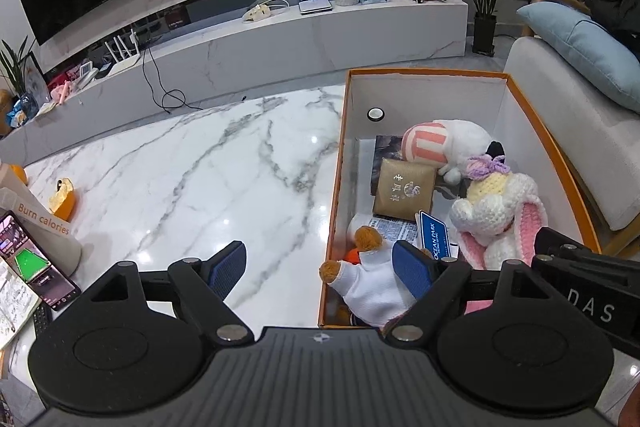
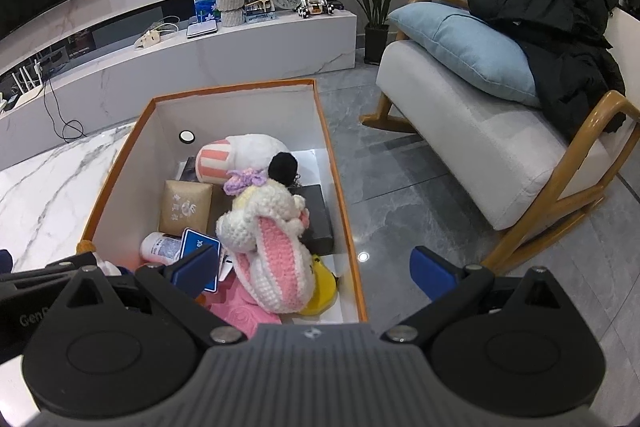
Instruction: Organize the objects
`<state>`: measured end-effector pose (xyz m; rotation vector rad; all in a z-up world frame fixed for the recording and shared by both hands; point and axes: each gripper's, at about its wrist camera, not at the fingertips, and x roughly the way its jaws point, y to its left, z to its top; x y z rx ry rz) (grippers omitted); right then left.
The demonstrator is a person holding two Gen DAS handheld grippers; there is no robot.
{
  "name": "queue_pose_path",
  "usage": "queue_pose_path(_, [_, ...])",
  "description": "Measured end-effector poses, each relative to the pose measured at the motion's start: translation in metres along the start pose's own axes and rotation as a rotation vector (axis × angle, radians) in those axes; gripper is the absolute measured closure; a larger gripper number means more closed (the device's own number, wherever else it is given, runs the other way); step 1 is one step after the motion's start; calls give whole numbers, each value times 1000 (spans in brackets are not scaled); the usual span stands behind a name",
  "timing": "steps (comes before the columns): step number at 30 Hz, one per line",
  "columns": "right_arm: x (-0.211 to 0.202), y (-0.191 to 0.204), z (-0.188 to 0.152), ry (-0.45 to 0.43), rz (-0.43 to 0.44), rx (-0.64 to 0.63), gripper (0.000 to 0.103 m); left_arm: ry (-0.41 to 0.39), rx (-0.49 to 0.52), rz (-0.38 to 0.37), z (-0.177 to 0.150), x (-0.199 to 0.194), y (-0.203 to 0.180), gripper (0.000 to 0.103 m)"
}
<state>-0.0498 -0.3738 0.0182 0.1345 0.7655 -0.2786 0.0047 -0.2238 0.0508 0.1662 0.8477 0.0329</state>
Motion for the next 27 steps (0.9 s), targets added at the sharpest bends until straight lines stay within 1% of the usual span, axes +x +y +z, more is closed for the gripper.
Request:
queue_pose_path(9, [2, 2, 0, 13, -16, -2, 1, -3, 6, 12, -2, 1, -1, 8])
queue_pose_path(27, [2, 2, 0, 14, -16, -1, 1, -6, -2, 0, -3, 0, 0, 9])
